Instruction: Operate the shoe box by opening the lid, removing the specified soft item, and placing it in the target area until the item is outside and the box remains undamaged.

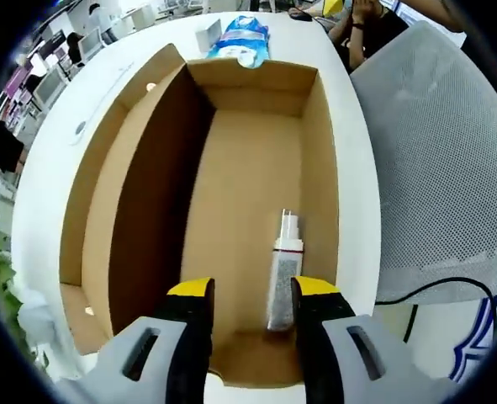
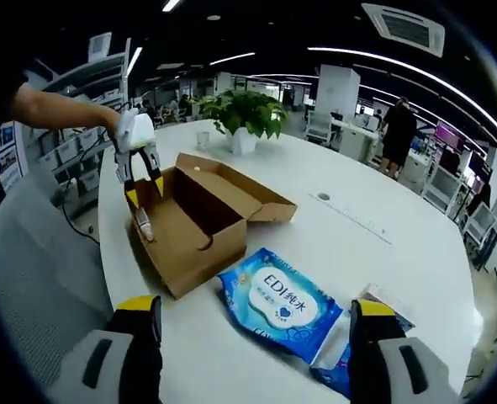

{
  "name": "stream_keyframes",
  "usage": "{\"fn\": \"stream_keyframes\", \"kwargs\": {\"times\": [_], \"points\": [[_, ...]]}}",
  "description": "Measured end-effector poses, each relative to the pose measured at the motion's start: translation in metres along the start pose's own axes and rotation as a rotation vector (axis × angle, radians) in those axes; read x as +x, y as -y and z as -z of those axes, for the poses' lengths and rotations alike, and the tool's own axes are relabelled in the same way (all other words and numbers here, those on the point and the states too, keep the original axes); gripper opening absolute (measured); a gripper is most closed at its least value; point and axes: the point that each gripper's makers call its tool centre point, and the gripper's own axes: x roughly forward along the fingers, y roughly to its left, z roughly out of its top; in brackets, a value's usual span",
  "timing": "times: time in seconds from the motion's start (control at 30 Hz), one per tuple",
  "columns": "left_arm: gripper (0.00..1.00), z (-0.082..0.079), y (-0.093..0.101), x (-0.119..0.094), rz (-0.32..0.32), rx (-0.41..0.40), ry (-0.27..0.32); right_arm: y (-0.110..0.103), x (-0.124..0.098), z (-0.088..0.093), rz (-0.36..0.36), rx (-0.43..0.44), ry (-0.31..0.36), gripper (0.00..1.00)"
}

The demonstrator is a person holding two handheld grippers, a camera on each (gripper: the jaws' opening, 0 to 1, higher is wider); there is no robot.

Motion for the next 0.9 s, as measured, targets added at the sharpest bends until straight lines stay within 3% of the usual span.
{"fn": "stream_keyframes", "kwargs": {"times": [0.17,0.53,0.9], "points": [[0.40,0.000,0.003,0.008,0.045,0.031,-0.017,-0.014,-0.008,-0.002,0.000,0.030,0.030,0.99],[0.37,0.004,0.007,0.021,0.106,0.038,-0.026,-0.044,-0.026,0.007,0.042,0.107,0.019,0.99],[0.39,0.004,0.005,0.026,0.103,0.048,-0.029,-0.045,-0.044,0.006,0.101,0.157,0.049,0.99]]}}
